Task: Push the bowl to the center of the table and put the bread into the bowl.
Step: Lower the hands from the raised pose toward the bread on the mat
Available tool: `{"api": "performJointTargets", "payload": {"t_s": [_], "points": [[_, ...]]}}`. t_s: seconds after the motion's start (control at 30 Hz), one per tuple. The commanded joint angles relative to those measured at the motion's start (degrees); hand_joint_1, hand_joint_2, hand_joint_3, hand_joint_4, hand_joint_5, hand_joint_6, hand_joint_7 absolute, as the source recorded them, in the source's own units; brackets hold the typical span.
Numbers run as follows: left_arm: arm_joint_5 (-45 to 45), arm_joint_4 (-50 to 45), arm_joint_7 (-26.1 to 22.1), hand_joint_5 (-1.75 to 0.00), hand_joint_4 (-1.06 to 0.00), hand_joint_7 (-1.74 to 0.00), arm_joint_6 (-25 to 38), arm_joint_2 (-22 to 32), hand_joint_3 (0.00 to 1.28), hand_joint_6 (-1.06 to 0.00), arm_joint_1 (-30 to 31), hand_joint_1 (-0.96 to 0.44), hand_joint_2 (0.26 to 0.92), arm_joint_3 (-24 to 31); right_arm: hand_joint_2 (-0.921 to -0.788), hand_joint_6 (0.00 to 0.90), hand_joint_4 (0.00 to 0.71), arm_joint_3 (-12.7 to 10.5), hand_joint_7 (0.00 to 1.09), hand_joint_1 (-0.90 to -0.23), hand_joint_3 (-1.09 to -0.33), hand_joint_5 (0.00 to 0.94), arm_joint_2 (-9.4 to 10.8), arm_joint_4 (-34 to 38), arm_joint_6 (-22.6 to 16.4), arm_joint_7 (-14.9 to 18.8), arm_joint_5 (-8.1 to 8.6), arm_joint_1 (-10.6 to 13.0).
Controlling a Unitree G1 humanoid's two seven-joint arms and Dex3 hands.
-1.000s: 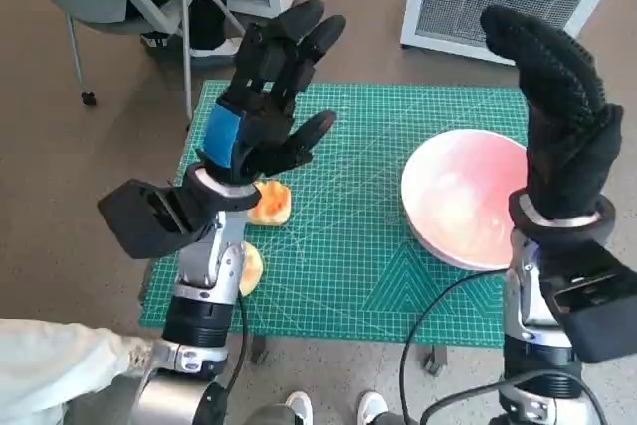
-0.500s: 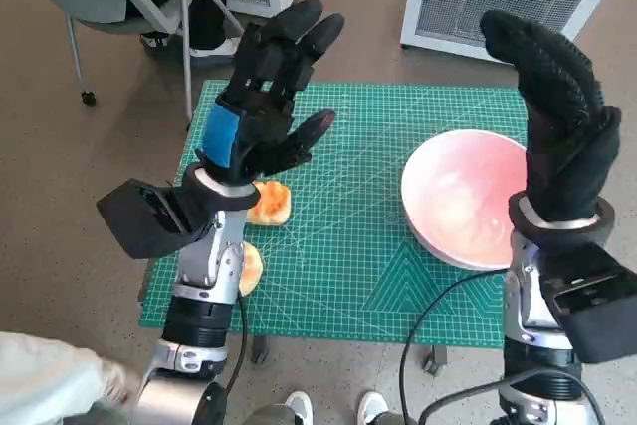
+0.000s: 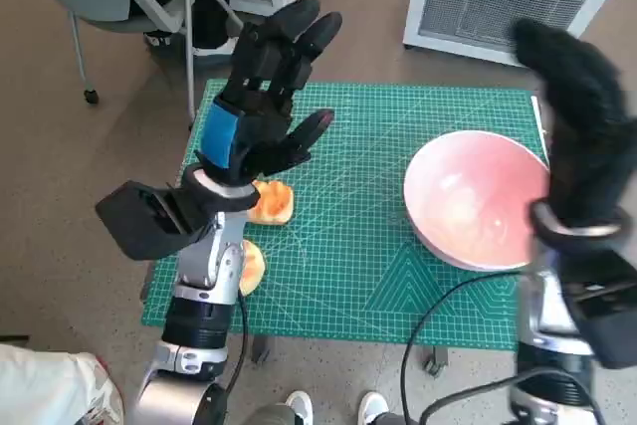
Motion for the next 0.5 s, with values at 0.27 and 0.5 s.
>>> {"api": "performJointTargets", "payload": {"t_s": [0.27,0.5], "points": [[0.31,-1.00,0.86,-0.46,0.00,-0.73,-0.47,0.17,0.40,0.00,1.19,-0.20,0.908,0.40,-0.921,0.032,0.277,-9.87,0.60,-0.565,-0.755,0.000,-4.84,16.81,-7.52,-9.08,-4.37,3.53],[0.66,-0.73,1.40,-0.44,0.00,-0.72,-0.59,0.29,0.44,0.00,1.17,-0.20,0.892,0.63,-0.921,0.027,0.264,-11.85,0.60,-0.544,-0.798,0.000,-7.98,31.47,-10.30,-12.74,-4.99,2.54]]}}
